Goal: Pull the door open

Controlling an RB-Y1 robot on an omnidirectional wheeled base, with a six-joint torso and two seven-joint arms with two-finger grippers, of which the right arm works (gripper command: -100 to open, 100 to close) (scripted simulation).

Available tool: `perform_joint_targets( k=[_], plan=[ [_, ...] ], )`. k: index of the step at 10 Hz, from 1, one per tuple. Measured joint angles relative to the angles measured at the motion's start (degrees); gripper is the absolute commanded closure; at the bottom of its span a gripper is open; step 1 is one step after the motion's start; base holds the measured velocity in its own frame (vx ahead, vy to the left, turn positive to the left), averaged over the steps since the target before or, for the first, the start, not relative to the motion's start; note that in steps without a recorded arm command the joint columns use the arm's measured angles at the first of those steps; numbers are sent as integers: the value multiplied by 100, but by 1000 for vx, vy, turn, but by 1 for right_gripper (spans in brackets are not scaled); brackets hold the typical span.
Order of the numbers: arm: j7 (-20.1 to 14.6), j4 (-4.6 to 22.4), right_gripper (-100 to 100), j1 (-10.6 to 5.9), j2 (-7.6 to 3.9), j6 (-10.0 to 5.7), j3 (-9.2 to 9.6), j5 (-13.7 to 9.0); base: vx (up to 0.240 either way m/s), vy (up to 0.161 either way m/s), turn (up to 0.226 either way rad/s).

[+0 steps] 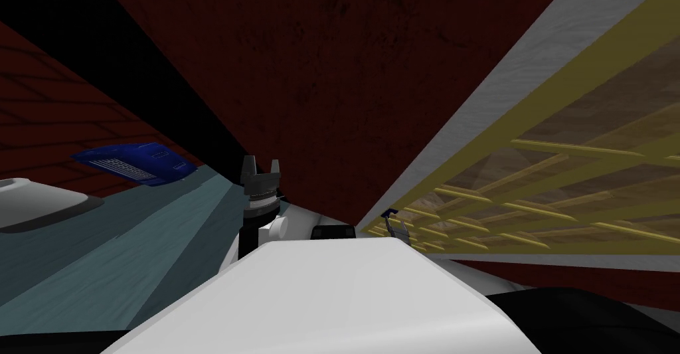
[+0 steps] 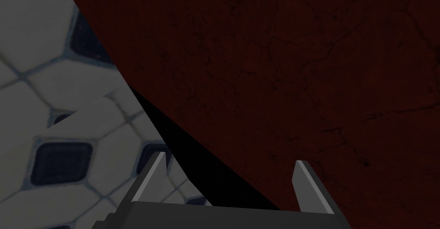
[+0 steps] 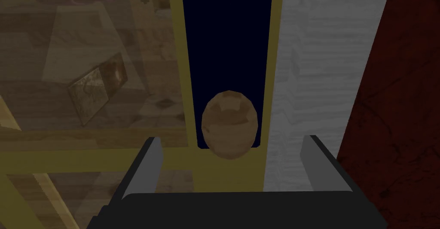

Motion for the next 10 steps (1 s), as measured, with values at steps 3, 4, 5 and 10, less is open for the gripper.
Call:
perform_joint_targets(
  k=[3,4,5,10],
  plan=[
    [-4,7,100,-19,0,26,-11,0,4,0,-2],
    [-1,6,100,-28,-10,39,-26,-8,-15,-2,12],
    [1,3,100,-35,-9,41,-23,-6,0,0,0],
    [-186,-15,100,-46,-24,44,18,-71,-16,-1,12]
  ],
)
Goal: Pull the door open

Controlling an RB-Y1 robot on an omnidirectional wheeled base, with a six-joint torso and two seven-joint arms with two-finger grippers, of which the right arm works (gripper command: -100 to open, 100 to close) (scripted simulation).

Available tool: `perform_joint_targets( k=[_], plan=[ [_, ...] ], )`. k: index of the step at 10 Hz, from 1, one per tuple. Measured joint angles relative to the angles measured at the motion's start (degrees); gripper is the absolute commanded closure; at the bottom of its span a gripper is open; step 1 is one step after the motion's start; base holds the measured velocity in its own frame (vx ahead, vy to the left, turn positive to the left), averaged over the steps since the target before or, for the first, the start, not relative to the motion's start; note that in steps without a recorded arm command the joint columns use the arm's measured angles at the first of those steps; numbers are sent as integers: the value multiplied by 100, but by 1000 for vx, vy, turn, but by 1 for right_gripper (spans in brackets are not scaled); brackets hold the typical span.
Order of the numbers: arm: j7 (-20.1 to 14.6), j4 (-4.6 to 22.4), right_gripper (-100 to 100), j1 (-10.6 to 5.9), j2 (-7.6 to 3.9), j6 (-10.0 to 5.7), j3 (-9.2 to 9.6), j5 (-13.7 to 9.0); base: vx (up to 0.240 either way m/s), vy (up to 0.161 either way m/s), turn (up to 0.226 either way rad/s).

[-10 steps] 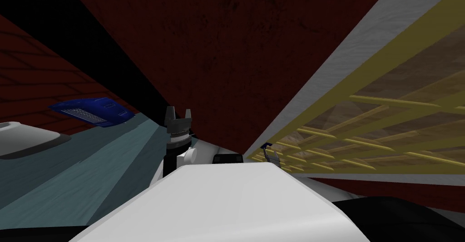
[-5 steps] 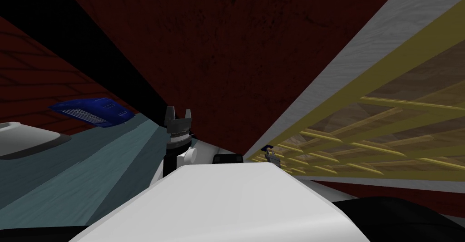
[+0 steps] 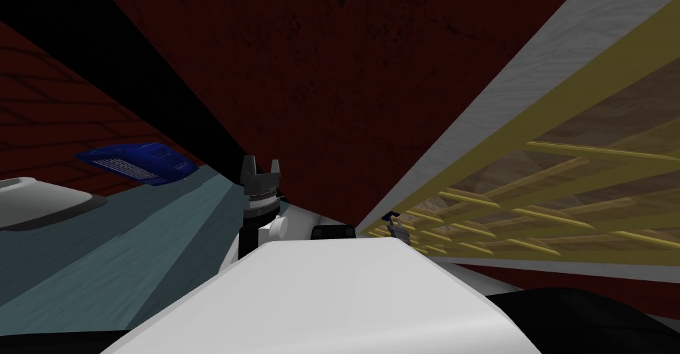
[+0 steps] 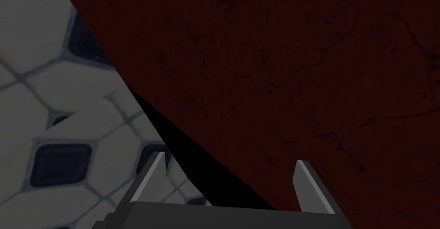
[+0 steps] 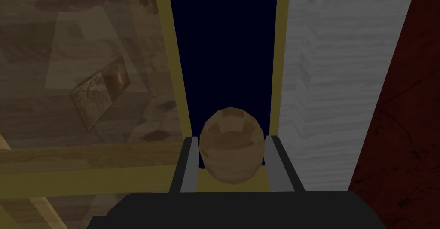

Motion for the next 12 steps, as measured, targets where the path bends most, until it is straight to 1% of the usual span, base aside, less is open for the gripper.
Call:
perform_joint_targets(
  k=[2,7,12],
  plan=[
    [-208,-26,100,-7,-14,6,46,-68,-38,-5,22],
    [-930,-35,100,-63,-56,-16,219,-326,-48,-6,24],
    [-1549,-89,100,-86,-90,-14,362,-543,-45,-4,23]
  ],
)
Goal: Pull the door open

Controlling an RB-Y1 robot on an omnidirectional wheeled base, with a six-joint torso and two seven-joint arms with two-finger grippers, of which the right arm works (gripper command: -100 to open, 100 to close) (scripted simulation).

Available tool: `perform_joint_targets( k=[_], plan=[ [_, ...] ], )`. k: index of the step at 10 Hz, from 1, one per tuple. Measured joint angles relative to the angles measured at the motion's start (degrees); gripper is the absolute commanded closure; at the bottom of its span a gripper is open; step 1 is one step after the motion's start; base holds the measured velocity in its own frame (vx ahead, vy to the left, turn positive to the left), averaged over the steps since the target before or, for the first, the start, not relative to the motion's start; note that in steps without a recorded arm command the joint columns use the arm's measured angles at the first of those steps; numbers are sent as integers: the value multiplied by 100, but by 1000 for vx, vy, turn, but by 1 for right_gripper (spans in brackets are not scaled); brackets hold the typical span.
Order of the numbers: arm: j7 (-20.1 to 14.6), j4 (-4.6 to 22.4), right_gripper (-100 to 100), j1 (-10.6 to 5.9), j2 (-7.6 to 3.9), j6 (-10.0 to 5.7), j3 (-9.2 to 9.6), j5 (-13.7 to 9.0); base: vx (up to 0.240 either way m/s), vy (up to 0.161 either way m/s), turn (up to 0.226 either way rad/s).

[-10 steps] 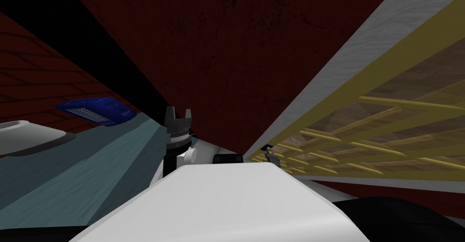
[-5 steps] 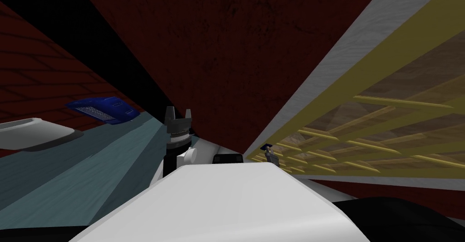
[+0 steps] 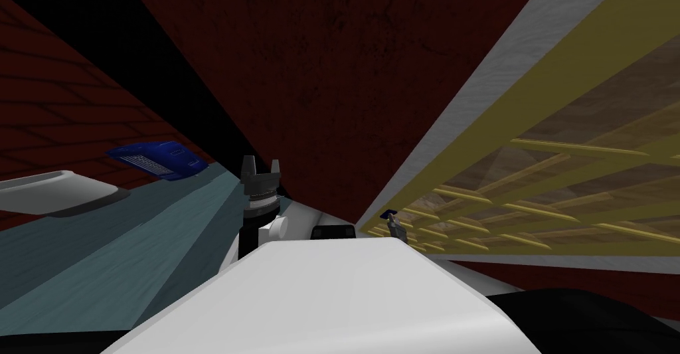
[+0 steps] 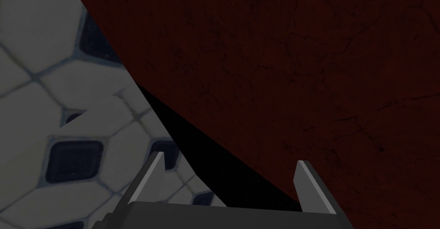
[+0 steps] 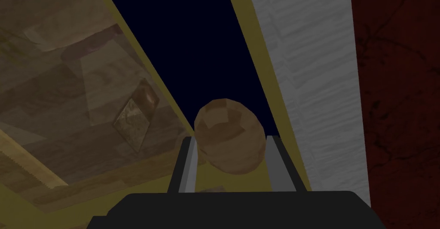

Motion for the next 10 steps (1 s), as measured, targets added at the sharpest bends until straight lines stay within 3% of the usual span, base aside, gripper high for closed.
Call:
perform_joint_targets(
  k=[10],
  plan=[
    [-1389,-93,100,-65,-95,-30,373,-563,-50,-9,27]
  ],
)
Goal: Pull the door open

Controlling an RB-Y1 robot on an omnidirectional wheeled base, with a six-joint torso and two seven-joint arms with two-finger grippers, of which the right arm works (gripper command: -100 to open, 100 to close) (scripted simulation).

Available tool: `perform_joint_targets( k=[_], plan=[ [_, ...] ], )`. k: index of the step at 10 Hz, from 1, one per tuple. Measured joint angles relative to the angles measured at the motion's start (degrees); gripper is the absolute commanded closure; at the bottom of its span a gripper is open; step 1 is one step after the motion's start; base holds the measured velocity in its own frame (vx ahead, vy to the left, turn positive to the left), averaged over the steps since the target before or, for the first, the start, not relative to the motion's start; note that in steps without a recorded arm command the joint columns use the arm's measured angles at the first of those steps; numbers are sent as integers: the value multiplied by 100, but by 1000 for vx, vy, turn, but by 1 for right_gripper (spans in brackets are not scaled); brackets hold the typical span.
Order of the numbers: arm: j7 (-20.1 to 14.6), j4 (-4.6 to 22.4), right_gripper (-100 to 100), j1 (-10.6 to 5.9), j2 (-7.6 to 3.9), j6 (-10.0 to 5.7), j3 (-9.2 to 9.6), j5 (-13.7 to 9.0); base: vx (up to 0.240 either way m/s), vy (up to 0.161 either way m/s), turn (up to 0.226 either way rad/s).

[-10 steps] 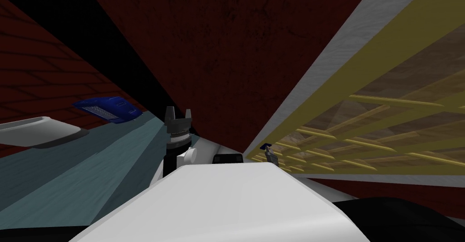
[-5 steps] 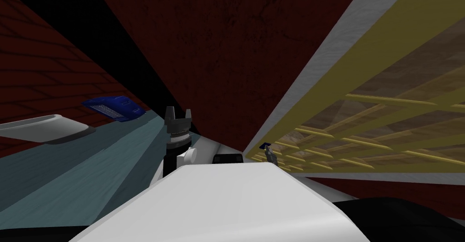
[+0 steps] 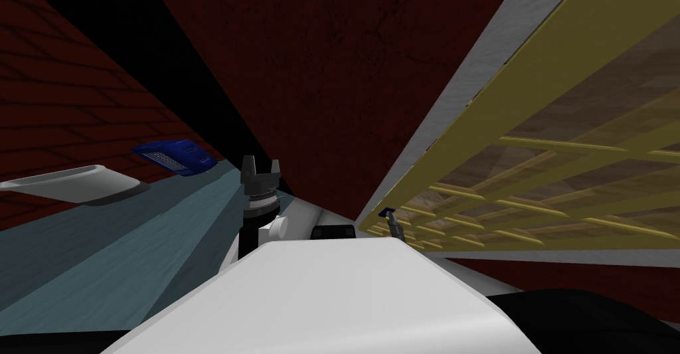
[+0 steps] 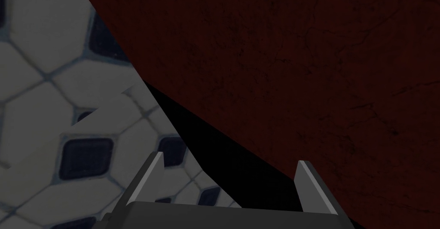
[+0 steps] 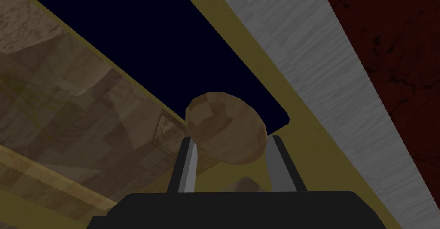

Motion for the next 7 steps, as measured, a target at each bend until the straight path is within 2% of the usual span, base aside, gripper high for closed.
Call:
perform_joint_targets(
  k=[2,4,7],
  plan=[
    [-251,-85,100,6,-17,54,63,-105,-44,-2,20],
    [-503,-26,100,-30,-42,-2,128,-204,-42,-7,22],
    [-935,-119,100,-41,-83,42,258,-425,-61,-11,34]
  ],
)
